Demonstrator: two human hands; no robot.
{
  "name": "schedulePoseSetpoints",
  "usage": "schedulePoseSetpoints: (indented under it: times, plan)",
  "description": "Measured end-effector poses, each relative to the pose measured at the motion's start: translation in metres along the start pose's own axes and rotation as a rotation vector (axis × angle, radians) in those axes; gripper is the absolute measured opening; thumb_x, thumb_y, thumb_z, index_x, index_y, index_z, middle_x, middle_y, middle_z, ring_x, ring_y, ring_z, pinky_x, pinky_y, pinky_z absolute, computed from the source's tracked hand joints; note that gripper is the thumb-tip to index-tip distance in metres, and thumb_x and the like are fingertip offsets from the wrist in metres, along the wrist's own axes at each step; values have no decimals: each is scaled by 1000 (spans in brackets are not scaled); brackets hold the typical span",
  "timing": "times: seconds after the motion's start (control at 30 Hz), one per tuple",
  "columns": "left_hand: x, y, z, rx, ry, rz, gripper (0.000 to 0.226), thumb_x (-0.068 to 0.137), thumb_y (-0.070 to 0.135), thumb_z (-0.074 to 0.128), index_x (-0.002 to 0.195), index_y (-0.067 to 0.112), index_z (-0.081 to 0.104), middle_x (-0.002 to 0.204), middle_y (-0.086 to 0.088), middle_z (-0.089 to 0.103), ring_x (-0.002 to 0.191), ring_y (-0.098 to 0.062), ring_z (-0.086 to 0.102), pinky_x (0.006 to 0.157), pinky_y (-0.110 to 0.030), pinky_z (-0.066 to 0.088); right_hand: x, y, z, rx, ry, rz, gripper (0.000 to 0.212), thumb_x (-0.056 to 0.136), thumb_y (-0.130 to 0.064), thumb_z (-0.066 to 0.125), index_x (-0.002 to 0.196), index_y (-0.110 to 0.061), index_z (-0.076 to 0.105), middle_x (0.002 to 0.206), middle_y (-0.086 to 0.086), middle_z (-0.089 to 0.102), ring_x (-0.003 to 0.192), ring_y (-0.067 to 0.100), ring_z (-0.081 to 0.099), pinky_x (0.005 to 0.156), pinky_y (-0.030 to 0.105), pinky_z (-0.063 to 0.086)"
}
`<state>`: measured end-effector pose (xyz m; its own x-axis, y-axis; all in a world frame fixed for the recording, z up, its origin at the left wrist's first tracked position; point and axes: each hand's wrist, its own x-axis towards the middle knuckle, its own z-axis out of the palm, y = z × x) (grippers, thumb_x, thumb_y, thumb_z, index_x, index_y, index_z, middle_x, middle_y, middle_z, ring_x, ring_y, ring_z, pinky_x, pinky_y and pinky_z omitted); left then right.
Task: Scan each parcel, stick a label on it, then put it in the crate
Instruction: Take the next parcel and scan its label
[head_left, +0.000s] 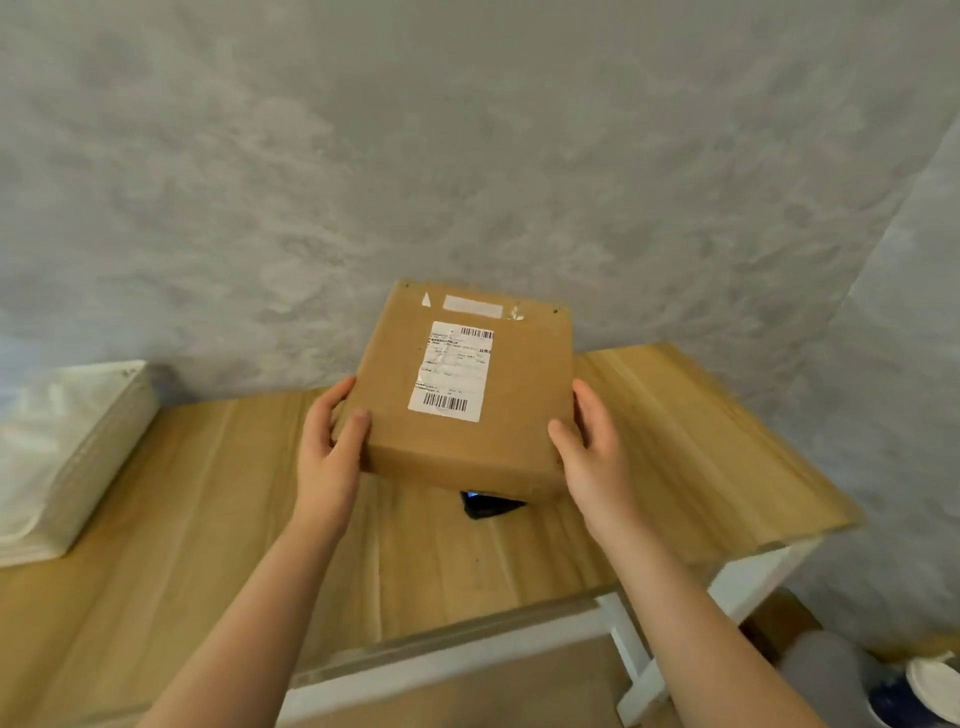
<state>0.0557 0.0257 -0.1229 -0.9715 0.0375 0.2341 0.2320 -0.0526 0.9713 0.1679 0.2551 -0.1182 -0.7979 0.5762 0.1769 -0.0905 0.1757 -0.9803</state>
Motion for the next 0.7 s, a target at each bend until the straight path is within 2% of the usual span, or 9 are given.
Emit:
schedulePoseSetpoints:
  times: [0.07, 0.17, 0.23, 0.33, 0.4, 0.47, 0.57, 0.63, 0.7]
  plan:
    - [-8, -7, -32, 11, 106, -22, 30, 101, 14, 51, 128, 24, 58, 110, 20, 61, 85, 19, 57, 72, -7, 45, -2, -3, 28, -35, -101, -26, 55, 98, -14, 57, 149, -24, 38, 140, -17, 49, 125, -5, 47, 105, 22, 39]
    - [-20, -16, -79, 47, 181, -46, 30, 102, 16, 48, 130, 24, 57, 118, 8, 64, 95, -2, 60, 74, -25, 45, -9, -1, 65, -58, -248, -24, 55, 98, -14, 56, 149, -21, 38, 137, -18, 52, 122, -14, 49, 105, 18, 42]
    - [-24, -24, -104, 69, 163, -88, 32, 102, 16, 47, 132, 26, 54, 123, 4, 62, 91, -6, 58, 72, -26, 44, -13, 3, 86, -74, -292, 1, 57, 98, -17, 57, 151, -21, 36, 144, -12, 50, 129, -4, 48, 111, 27, 40]
    - [-32, -31, -129, 83, 110, -149, 34, 96, 30, 54, 130, 37, 53, 124, 14, 61, 106, -8, 58, 91, -31, 46, -17, 6, 105, -135, -329, 19, 56, 99, -21, 56, 151, -20, 36, 148, -8, 46, 128, -1, 43, 108, 23, 36]
    - [-36, -32, -138, 125, 88, -144, 37, 96, 35, 55, 132, 39, 50, 125, 19, 59, 114, -1, 55, 99, -29, 42, -17, 7, 111, -151, -350, 25, 55, 100, -22, 55, 152, -19, 34, 149, -8, 44, 128, -1, 40, 103, 18, 33]
    - [-39, -31, -142, 165, 62, -145, 33, 103, 33, 47, 136, 39, 46, 126, 25, 54, 112, 14, 49, 93, -17, 40, -15, 8, 113, -185, -383, 38, 55, 101, -24, 53, 152, -21, 33, 152, -7, 41, 136, 4, 39, 105, 19, 31]
    - [-41, -33, -144, 234, 15, -126, 41, 102, 50, 34, 141, 41, 40, 131, 34, 46, 113, 24, 43, 91, -12, 35, -10, 10, 109, -241, -429, 59, 53, 102, -30, 51, 152, -24, 35, 151, -11, 41, 139, 7, 37, 107, 21, 31]
    - [-40, -37, -147, 252, 9, -111, 52, 96, 57, 27, 143, 40, 39, 134, 30, 45, 115, 25, 40, 92, -10, 32, -7, 11, 99, -231, -383, 39, 46, 103, -32, 47, 148, -22, 41, 147, -10, 46, 137, 7, 41, 106, 21, 33]
    - [-38, -41, -150, 243, 14, -109, 58, 94, 63, 24, 144, 38, 39, 137, 24, 47, 122, 20, 39, 97, -11, 31, -2, 19, 83, -260, -207, 18, 39, 104, -27, 46, 141, -18, 48, 142, -4, 53, 134, 14, 48, 102, 23, 37]
